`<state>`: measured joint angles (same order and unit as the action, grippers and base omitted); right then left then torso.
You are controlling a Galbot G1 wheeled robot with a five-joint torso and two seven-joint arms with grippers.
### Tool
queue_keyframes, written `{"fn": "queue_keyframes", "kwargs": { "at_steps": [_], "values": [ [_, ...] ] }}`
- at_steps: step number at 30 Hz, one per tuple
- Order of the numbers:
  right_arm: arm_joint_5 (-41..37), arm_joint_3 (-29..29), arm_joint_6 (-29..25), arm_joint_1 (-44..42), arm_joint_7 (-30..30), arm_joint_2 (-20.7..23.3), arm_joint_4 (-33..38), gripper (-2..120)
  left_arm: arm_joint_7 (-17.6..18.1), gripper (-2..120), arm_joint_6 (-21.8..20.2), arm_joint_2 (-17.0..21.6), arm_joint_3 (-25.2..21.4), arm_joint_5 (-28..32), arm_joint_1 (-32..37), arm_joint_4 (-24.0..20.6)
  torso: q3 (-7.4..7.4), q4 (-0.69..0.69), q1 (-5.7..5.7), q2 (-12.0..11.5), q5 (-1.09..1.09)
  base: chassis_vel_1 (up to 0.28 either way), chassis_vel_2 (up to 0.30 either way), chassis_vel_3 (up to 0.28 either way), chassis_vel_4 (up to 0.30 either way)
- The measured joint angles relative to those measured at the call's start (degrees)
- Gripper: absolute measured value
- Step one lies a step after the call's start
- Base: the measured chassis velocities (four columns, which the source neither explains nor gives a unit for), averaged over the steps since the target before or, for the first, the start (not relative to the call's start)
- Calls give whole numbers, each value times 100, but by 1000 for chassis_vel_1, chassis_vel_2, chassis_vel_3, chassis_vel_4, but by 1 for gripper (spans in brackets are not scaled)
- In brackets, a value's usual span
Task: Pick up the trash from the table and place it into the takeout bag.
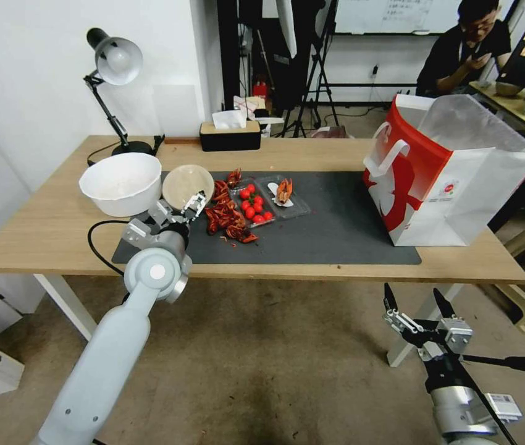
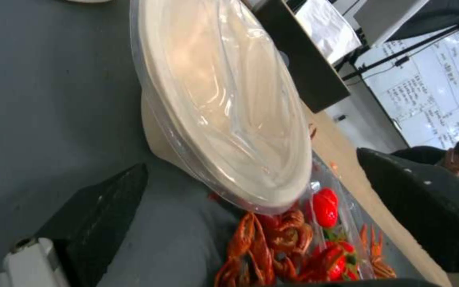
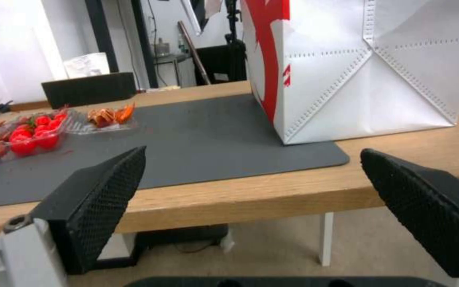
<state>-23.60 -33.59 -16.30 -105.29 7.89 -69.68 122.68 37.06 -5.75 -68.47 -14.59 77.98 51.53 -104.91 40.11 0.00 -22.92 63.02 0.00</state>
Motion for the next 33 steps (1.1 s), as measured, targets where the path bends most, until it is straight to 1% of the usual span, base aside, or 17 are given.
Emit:
{"fn": "queue_keyframes", "kwargs": {
  "at_steps": [3,6,7,8,10,11,12,15,16,19,21,24,25,26,29,32,33],
  "values": [
    [0,0,-7,-2,0,-9,-7,100,69,89,-25,-43,18,3,-105,121,0,0,0,0,0,0,0,0,0],
    [3,2,-10,-5,0,-16,-9,100,93,74,13,-49,39,71,-181,226,0,0,0,0,0,0,0,0,0],
    [3,2,-10,-5,0,-16,-9,100,93,74,13,-49,39,71,-181,226,0,0,0,0,0,0,0,0,0],
    [6,4,-14,-10,0,-23,-9,100,92,70,46,-39,37,92,-194,241,0,0,0,0,0,0,0,0,0],
    [23,13,-23,-19,-3,-33,-10,100,84,60,82,-18,30,101,-192,236,0,0,0,0,0,0,0,0,0],
    [28,19,-27,-21,-4,-36,-13,100,81,57,88,-11,27,101,-180,220,0,0,0,0,0,0,0,0,0],
    [28,19,-27,-21,-4,-36,-13,100,81,57,88,-11,27,101,-180,220,0,0,0,0,0,0,0,0,0],
    [47,31,-40,-22,-6,-53,-22,100,69,43,93,16,25,101,-132,183,-1,0,0,1,0,0,0,0,0],
    [47,31,-40,-22,-6,-53,-22,100,69,43,93,16,25,101,-132,183,-1,0,0,1,0,0,0,0,0],
    [72,49,-48,-25,-5,-80,-19,100,46,27,88,35,21,92,-123,174,-1,0,0,1,0,0,0,0,0],
    [82,52,-49,-30,-5,-84,-17,100,40,24,95,37,16,97,-127,174,-1,0,0,1,0,0,0,0,0],
    [103,59,-56,-48,-7,-94,-8,100,25,9,114,55,3,108,-136,176,-1,0,0,1,0,0,0,0,0],
    [103,59,-56,-48,-7,-94,-8,100,25,9,114,55,3,108,-136,176,-1,0,0,1,0,0,0,0,0],
    [110,61,-59,-51,-9,-99,-5,100,21,3,145,56,-1,110,-142,184,-1,0,0,1,0,0,0,0,0],
    [124,71,-61,-56,-14,-107,-2,100,-17,0,233,51,-11,139,-146,223,-1,0,0,1,-1,0,0,0,0],
    [139,85,-62,-52,-15,-112,-2,100,-220,0,424,43,-30,194,-142,238,-1,0,0,1,0,0,0,0,0],
    [139,85,-62,-52,-15,-112,-2,100,-220,0,424,43,-30,194,-142,238,-1,0,0,1,0,0,0,0,0]
  ]
}}
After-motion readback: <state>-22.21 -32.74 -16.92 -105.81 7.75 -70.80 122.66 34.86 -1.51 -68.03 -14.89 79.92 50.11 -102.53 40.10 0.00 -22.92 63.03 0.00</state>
